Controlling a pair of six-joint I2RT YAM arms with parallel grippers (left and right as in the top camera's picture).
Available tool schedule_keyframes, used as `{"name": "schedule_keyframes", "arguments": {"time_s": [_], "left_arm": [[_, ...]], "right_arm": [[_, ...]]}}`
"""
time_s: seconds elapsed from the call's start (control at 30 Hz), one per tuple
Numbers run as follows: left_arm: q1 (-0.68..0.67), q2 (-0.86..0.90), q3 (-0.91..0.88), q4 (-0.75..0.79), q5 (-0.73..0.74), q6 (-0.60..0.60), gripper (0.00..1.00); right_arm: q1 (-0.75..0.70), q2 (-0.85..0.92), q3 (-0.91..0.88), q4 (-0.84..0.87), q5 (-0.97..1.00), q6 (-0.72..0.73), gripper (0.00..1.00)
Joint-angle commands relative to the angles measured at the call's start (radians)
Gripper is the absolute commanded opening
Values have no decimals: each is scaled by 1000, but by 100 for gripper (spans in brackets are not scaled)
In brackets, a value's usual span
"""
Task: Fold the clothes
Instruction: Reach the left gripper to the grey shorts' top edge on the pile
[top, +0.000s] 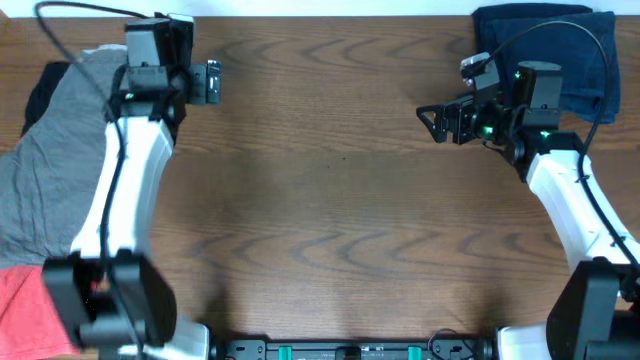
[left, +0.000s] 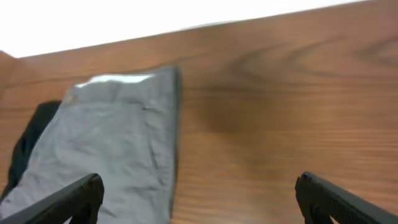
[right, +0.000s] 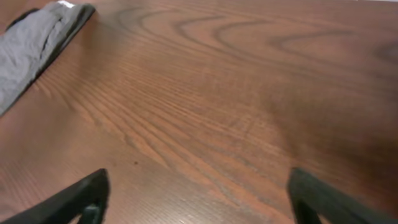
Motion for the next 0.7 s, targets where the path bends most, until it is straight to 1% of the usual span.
{"name": "schedule_keyframes", "arguments": {"time_s": [0.0, 0.13, 0.33, 0.47, 0.57, 0.67], "left_arm": [[43, 90, 13, 35, -91, 71, 98], [107, 192, 13, 79, -90, 73, 98], [183, 283, 13, 98, -85, 95, 96], [182, 320, 13, 91, -74, 144, 91], [178, 329, 13, 97, -25, 144, 87], [179, 334, 13, 98, 5, 143, 81]], "right_arm": [[14, 5, 10, 1, -31, 0, 82], [16, 5, 10, -12, -12, 0, 78], [42, 5, 10, -27, 75, 0, 73], [64, 5, 10, -24, 106, 1, 72], [81, 5, 10, -21, 140, 1, 72], [95, 5, 10, -22, 164, 1, 71]]}}
